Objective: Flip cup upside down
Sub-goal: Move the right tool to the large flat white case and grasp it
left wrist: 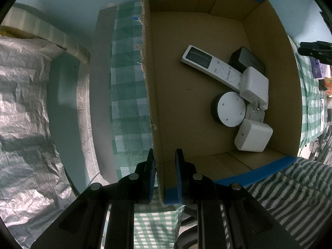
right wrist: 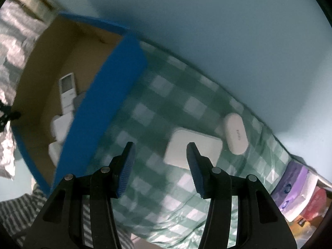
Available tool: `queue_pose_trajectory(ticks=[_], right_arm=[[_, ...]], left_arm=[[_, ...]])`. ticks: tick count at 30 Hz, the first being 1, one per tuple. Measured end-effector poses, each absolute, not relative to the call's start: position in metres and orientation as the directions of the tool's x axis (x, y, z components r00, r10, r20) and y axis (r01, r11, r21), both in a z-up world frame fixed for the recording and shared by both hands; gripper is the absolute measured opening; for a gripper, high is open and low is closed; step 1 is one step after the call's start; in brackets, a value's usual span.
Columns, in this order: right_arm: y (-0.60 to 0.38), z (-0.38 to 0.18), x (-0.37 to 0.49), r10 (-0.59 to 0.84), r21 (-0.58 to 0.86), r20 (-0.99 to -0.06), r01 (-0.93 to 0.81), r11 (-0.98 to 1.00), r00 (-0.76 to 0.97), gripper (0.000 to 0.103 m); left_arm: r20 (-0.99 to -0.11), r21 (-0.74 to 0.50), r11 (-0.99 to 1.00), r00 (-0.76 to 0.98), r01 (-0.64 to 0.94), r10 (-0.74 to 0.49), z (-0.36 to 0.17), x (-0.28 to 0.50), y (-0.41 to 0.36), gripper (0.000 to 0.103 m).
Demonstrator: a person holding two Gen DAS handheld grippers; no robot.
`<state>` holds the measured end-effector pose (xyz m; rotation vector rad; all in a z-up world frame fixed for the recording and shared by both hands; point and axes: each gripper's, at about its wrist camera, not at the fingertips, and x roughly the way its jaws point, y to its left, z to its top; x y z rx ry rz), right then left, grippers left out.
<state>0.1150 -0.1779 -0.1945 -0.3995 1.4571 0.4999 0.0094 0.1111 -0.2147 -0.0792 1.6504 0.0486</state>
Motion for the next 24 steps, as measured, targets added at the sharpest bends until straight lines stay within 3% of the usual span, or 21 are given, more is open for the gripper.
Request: queue_pose_trajectory(ticks=[18,24], right_arm=[[-0.211,-0.25,0.154,0.089,0.076,-0.996,-0.441,0.894,0.007,0.051],[-0.219,-0.251,0.152,0.095,0.089,-0.995,-0.441,0.893,-0.008,0.064]], left_arm=[[-0.996,-0.013,0.996,-0.092,-0.085,-0.021,-0.214,0.01,0.111,0.016],[-0.996,-0.012,0.996,-0.092,-0.083,-0.02,-0.214,0.01,0.111,0.017]])
